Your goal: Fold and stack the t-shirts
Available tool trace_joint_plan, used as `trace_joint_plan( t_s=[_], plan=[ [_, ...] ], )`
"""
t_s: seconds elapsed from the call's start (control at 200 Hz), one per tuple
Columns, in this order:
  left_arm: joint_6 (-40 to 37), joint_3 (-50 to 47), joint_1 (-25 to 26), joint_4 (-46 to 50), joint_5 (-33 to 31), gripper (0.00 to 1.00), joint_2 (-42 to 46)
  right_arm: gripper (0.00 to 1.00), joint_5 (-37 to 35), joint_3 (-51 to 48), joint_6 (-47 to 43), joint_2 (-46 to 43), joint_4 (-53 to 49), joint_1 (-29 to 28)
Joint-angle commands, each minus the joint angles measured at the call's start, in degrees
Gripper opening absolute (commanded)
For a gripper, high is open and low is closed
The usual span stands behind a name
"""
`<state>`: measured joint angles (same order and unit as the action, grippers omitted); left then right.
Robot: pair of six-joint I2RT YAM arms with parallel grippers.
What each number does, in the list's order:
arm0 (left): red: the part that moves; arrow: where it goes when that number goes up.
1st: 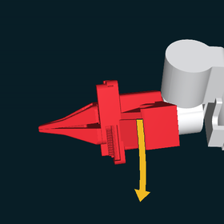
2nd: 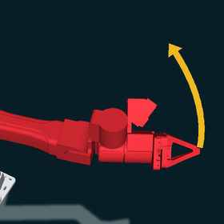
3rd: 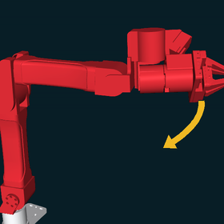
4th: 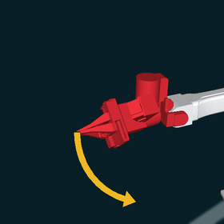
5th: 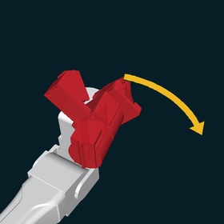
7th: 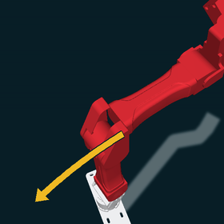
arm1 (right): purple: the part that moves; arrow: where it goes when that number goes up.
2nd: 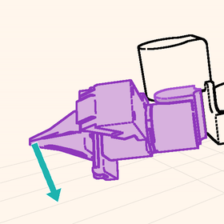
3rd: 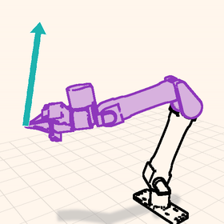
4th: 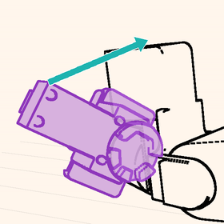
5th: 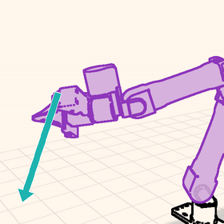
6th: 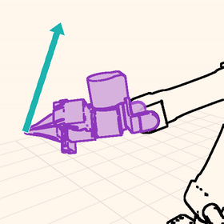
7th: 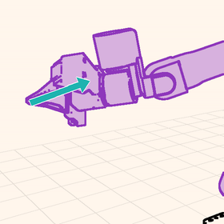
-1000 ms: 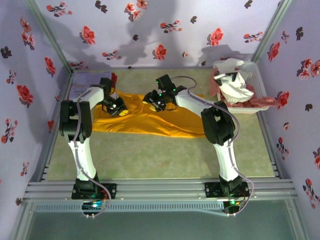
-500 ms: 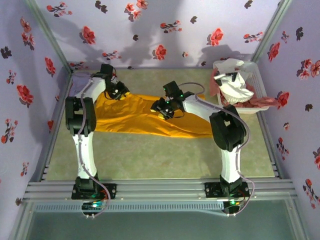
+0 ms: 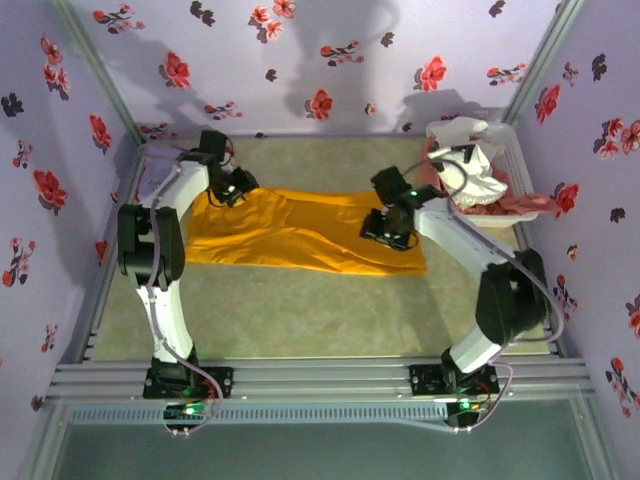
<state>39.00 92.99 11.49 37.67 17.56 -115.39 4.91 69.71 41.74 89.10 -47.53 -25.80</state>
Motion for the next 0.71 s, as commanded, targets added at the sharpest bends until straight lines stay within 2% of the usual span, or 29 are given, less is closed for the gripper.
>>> trace_joint_plan(
  t_s=[0.0, 0.085, 0.235, 0.43, 0.7],
  plan=[
    [-2.1, -2.6, 8.5, 2.2, 1.6, 0.48, 2.0, 0.54, -2.2, -7.1, -1.6, -4.1, -3.5, 4.7],
    [-0.7, -3.9, 13.6, 0.1, 1.3, 0.49, 1.7, 0.54, -0.4, -10.7, -2.0, -6.7, -2.5, 8.7],
    [0.2, -1.7, 19.3, -0.2, 0.1, 0.50, -1.6, 0.53, -2.4, -12.2, -4.3, -8.3, -3.7, 12.2],
    [1.2, 1.1, 23.0, -0.1, 0.4, 0.50, -4.7, 0.51, -0.5, -16.3, -5.6, -7.4, 1.5, 15.6],
    [4.6, 1.9, 27.2, -1.6, 2.5, 0.54, -7.3, 0.52, 0.4, -15.5, -6.0, -6.4, 3.1, 15.9]
  ],
)
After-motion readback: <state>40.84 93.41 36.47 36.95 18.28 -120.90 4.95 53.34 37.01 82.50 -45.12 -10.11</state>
